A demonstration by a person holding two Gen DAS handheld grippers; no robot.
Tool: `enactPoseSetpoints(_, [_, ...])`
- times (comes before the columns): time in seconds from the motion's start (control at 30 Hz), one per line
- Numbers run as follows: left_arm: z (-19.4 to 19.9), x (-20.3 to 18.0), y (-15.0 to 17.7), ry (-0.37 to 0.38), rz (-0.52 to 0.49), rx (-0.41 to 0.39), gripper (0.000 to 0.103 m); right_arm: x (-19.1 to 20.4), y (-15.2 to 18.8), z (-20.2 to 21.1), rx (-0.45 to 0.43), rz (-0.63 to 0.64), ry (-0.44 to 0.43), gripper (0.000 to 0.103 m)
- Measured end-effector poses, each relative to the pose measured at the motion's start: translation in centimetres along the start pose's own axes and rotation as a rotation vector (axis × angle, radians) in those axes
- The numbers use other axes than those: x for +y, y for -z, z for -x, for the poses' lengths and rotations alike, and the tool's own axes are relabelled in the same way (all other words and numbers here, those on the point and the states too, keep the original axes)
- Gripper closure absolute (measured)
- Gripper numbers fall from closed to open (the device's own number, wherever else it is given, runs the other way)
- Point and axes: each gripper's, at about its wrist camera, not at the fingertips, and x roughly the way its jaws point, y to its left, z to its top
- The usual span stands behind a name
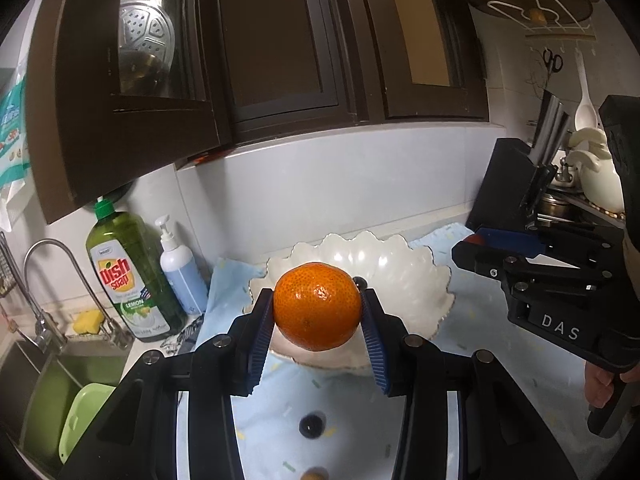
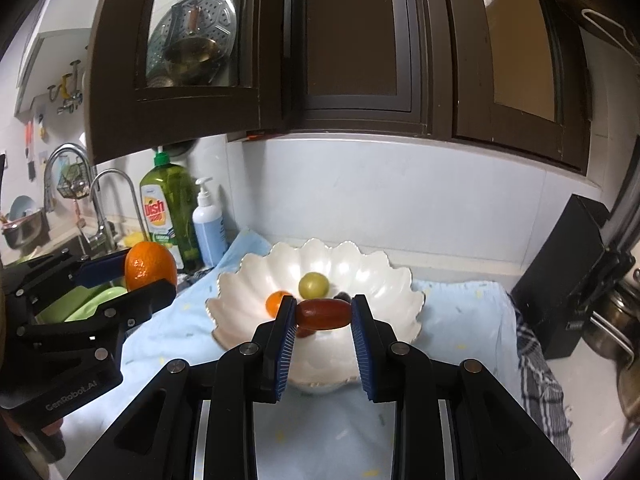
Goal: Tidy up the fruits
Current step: 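Carry the orange and red oval fruit with both tools over the bowl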
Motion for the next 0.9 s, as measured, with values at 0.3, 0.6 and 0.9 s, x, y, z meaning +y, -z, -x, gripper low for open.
enactPoseSetpoints(0.3, [-3.3,0.9,-1.9,-0.017,0.017,0.04,0.061,-0.5,-2.0,-2.2,-0.009,0.038,0.031,0.074])
enactPoseSetpoints(0.6, [-6.7,1.2,-3.5,-0.028,0.0,0.073,0.061,-1.7,-3.1,-5.9,0.038,0.049,0.051,0.074])
enactPoseSetpoints(0.9, [-11.0,1.0,-3.6,-0.024,-0.01,0.155,0.061,-2.6,-2.8,-9.6,0.109,0.055,0.078,0.074])
